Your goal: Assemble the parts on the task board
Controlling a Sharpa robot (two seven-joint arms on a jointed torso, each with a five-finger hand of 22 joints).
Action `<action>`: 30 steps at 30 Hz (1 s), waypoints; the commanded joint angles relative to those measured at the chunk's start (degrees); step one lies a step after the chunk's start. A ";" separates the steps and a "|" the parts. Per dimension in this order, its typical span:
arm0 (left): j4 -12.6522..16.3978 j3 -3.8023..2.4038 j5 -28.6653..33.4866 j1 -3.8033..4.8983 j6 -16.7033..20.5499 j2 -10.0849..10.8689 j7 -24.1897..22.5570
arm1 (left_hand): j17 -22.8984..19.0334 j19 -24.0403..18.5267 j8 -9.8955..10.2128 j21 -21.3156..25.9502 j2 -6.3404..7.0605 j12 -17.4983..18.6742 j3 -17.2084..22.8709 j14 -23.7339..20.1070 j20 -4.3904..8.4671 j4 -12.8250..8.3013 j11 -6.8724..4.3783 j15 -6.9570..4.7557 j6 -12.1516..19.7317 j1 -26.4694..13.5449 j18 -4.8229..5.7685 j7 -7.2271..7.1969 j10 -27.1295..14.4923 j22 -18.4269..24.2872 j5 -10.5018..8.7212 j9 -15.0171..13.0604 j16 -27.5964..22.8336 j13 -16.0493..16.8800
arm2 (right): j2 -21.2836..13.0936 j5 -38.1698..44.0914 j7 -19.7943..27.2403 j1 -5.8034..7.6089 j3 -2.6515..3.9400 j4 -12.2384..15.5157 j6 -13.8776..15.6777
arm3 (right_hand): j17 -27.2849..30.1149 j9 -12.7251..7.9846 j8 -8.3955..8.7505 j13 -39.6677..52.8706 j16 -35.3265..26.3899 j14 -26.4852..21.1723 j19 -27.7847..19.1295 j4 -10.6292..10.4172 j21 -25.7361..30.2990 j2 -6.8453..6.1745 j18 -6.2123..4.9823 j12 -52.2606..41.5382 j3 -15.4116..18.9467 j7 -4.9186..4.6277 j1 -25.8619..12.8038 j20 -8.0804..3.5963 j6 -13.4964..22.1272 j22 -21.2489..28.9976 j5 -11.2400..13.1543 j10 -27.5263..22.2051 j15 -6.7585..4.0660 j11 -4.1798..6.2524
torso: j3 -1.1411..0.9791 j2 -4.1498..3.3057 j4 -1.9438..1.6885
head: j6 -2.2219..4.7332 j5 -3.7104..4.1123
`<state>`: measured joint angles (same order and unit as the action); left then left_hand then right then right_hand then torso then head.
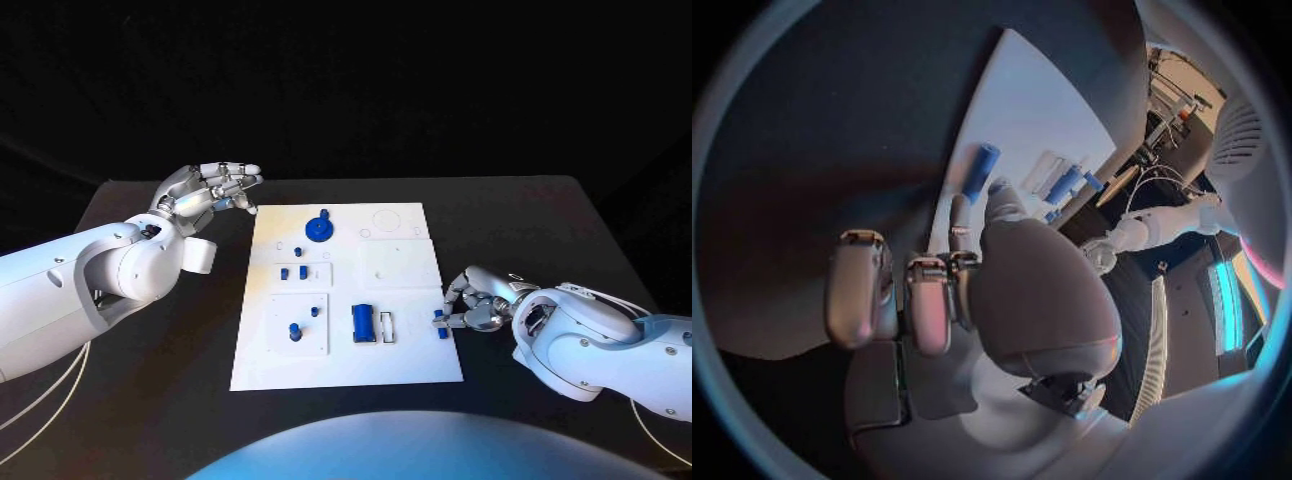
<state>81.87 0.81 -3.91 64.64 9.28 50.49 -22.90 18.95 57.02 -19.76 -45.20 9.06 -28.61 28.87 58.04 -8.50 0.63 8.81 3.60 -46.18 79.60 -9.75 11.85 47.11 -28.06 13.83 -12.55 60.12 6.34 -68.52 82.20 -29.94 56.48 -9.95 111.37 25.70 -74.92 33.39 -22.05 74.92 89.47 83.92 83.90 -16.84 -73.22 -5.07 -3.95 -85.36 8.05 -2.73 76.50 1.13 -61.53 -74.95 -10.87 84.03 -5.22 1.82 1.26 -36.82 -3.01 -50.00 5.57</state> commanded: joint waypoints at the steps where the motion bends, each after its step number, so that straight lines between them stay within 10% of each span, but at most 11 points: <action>1: 0.14 -0.03 -0.24 0.01 -1.01 -0.02 -0.51 | -0.05 -0.39 -0.28 -0.20 -0.15 -0.19 0.15 -0.41 0.07 -0.28 -0.10 0.13 0.19 -0.27 -0.79 0.52 -0.38 -0.09 0.30 -0.05 0.35 -0.09 | 0.23 1.58 -0.76 -0.17 -0.01 -0.22 -0.98 | -12.87 -0.06 0.22 11.96 -0.20 5.62 1.17 -0.06 0.31 0.15 0.84 0.25 0.38 -0.01 -0.59 0.37 -0.11 -10.88 -0.33 4.36 0.44 -0.38 | 0.01 -0.04 0.01 | 0.00 -0.06; 26: 0.13 -0.03 -0.26 0.00 -1.11 0.13 -0.37 | -0.06 -0.41 -0.34 -0.20 -0.15 -0.27 0.11 -0.41 0.05 -0.23 -0.09 0.15 0.22 -0.37 -0.78 0.52 -0.41 -0.09 0.28 -0.06 0.37 -0.10 | 3.08 3.42 -1.17 -2.96 -0.05 -1.93 -5.42 | -12.29 -0.39 1.38 11.69 -0.44 5.50 0.86 0.54 1.30 -1.75 0.66 0.83 -1.64 0.26 6.84 0.27 -0.83 -10.66 -0.44 4.17 0.22 -0.13 | 0.07 0.06 0.03 | 0.00 -0.20; 30: 0.15 -0.03 -0.31 0.00 -1.12 0.12 -0.35 | -0.08 -0.42 -0.40 -0.20 -0.14 -0.34 0.10 -0.42 0.04 -0.22 -0.09 0.16 0.27 -0.43 -0.79 0.52 -0.46 -0.09 0.29 -0.06 0.40 -0.12 | 3.28 3.86 -1.26 -3.01 -0.05 -1.93 -5.63 | -12.11 -1.32 2.69 11.66 -0.52 5.46 0.78 0.52 1.57 -1.77 0.61 0.98 -6.27 0.22 12.60 0.14 -1.26 -10.61 -4.93 4.06 0.13 -0.13 | 0.05 0.04 -0.06 | 0.00 -0.19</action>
<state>81.87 0.82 -4.00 64.61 9.12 50.68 -22.87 18.96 57.02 -19.95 -45.20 9.06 -28.61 28.87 58.04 -8.50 0.63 8.80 3.60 -46.18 79.60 -9.75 11.85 47.11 -28.09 13.83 -12.54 60.11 6.29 -65.46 85.20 -30.02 54.32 -9.25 110.05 24.89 -74.90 37.37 -19.60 74.91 89.18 83.92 83.90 -17.49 -71.93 -7.53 -3.96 -84.64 4.33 -2.47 86.37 1.13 -62.46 -74.93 -14.54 84.02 -5.22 1.82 1.31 -36.77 -3.00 -50.01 5.37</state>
